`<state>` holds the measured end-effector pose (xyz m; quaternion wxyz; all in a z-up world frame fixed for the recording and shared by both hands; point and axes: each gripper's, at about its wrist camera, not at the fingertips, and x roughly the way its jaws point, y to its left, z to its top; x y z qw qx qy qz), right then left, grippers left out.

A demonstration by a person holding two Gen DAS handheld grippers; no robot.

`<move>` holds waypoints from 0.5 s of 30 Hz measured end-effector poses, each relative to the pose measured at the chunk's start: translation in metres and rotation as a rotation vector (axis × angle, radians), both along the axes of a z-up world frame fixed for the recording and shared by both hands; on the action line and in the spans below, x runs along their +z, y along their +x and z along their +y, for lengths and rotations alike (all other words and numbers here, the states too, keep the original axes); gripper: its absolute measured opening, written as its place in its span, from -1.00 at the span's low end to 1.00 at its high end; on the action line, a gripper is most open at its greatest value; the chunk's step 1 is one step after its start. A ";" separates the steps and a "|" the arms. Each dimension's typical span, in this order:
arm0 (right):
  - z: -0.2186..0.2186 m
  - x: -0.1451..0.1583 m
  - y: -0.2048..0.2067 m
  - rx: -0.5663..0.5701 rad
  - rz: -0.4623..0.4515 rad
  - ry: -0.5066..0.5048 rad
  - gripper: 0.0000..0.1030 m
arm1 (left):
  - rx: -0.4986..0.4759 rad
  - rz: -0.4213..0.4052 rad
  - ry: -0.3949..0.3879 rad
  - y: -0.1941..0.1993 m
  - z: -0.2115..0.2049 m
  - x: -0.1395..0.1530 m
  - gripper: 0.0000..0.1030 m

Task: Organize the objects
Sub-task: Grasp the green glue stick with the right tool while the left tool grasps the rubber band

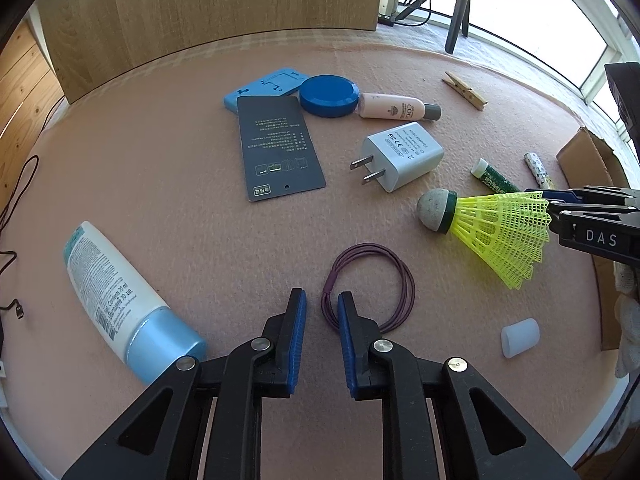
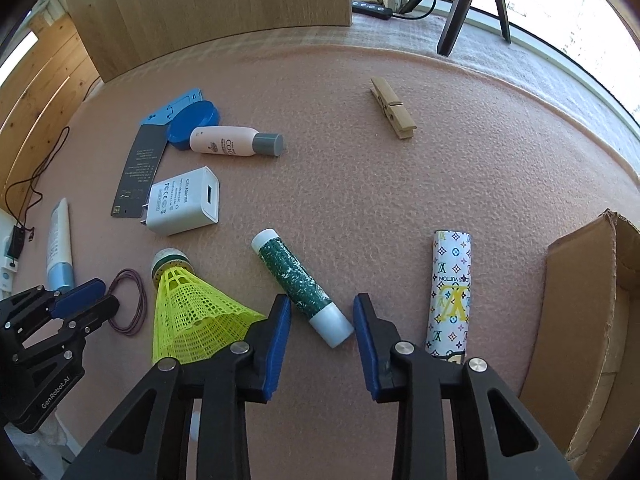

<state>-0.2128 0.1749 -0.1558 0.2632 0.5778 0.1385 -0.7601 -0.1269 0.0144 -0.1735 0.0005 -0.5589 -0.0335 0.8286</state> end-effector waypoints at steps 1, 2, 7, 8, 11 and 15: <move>0.000 0.000 0.001 0.001 0.003 0.004 -0.57 | 0.003 0.001 0.004 0.001 0.000 0.000 -0.77; 0.000 0.000 0.003 0.001 0.006 0.005 -0.60 | 0.007 0.001 0.008 0.001 -0.001 0.000 -0.82; 0.008 0.000 0.007 -0.014 0.004 -0.013 -0.73 | 0.025 0.002 0.034 0.004 -0.005 0.001 -0.92; 0.010 0.000 0.009 -0.017 0.002 -0.018 -0.73 | 0.030 0.002 0.042 0.005 -0.006 0.001 -0.92; 0.017 0.000 0.014 -0.031 -0.008 -0.038 -0.73 | 0.045 0.001 0.066 0.009 -0.009 0.001 -0.93; 0.025 0.000 0.024 -0.052 -0.026 -0.071 -0.73 | 0.050 -0.003 0.098 0.019 -0.009 0.003 -0.93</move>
